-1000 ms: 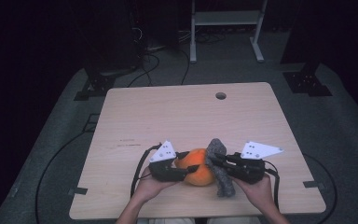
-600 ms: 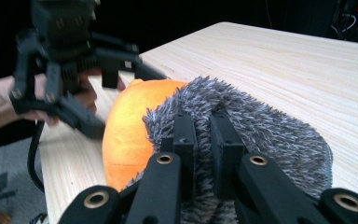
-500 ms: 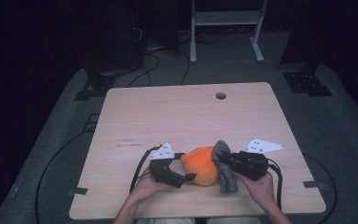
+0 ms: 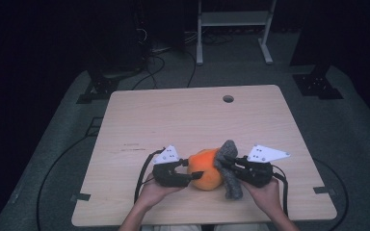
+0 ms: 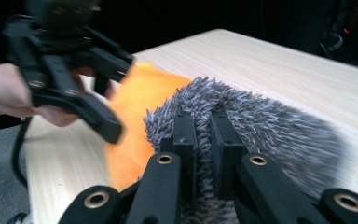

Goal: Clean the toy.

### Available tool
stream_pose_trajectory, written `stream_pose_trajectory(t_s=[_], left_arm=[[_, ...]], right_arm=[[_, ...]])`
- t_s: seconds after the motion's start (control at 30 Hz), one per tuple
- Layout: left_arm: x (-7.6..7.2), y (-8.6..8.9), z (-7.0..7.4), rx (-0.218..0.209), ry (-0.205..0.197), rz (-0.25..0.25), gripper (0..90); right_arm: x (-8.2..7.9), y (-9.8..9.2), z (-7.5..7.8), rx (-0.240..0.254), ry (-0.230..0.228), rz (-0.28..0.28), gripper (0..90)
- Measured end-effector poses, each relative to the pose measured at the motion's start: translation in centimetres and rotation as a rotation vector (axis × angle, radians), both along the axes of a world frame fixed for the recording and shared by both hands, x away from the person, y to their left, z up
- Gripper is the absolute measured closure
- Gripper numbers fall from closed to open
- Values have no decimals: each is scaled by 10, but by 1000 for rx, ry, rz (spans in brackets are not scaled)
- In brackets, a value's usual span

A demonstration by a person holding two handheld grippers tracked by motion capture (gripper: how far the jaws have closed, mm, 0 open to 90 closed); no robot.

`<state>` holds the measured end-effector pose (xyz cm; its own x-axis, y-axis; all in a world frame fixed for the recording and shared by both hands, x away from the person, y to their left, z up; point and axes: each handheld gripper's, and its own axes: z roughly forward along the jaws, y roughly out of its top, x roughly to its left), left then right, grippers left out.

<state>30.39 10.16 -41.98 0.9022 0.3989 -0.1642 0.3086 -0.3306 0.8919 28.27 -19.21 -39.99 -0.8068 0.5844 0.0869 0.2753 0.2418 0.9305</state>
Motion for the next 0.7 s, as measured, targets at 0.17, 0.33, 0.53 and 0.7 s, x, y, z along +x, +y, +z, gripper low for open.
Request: stream_pose_trajectory(t_s=[0.17,0.33,0.53,0.7], left_arm=[[1,-10,-7,2,0,45,183],[-4,-10,-6,13,-51,64,397],[-11,-17,-5,41,-92,17,412],[-20,-27,-6,72,-141,-5,414]], right_arm=[[-2,0,-2,0,5,10,817],[-10,12,2,-35,-47,85,817],[2,-8,1,-9,-1,14,817],[10,-19,1,0,29,-14,817]])
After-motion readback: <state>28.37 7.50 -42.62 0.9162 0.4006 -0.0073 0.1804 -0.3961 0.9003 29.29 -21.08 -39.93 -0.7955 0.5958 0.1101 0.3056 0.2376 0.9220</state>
